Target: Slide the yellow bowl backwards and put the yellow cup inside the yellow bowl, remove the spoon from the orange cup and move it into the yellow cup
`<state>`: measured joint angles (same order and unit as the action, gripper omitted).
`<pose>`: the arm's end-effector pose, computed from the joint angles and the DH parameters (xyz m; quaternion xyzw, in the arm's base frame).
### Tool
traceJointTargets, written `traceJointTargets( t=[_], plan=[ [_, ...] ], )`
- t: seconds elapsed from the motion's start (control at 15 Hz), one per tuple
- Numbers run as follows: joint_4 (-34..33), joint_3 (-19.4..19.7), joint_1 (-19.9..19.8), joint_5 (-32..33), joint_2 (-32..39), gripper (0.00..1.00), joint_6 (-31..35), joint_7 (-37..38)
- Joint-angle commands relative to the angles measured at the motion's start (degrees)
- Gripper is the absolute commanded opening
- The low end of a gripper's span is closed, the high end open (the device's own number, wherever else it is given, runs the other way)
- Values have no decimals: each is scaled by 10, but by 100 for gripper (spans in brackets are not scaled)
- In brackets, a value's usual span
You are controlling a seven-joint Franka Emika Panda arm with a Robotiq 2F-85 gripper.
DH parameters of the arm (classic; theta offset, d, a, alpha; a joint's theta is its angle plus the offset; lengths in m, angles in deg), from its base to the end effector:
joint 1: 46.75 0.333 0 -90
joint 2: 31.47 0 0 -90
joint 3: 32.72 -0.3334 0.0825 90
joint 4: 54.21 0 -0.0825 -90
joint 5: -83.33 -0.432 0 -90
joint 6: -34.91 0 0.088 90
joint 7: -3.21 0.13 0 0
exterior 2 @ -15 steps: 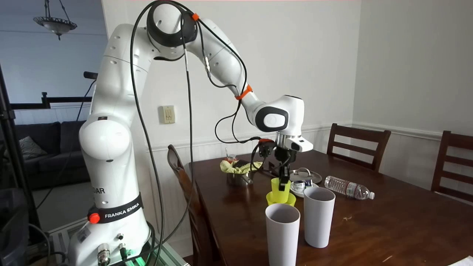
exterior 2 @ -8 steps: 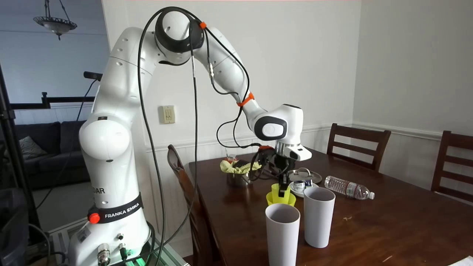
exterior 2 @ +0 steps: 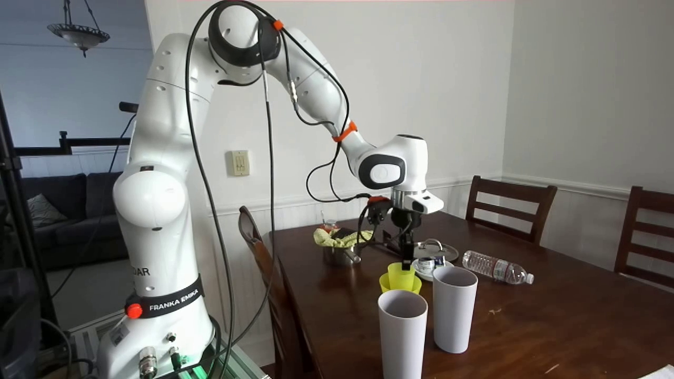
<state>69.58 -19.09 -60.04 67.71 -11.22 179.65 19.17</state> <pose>0.5379 -0.2754 0.1931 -0.8876 0.4587 -0.0185 0.0376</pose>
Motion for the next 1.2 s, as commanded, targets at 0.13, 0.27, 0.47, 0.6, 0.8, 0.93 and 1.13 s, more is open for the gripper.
traceJointTargets(
  t=[0.13, 0.27, 0.47, 0.6, 0.8, 0.93, 1.13],
  plan=[
    [57, -1, 34, 65, -100, 100, 6, 7],
    [49, -11, 45, 84, -112, 100, -3, -1],
    [25, -34, 63, 99, -112, 100, -22, -22],
    [-1, -58, 71, 83, -100, 100, -53, -61],
    [-41, -89, 92, 94, -75, 100, -96, -93],
    [-65, -107, 110, 108, -59, 100, -109, -102],
    [-57, -114, 119, 108, -62, 100, -99, -90]
  ],
)
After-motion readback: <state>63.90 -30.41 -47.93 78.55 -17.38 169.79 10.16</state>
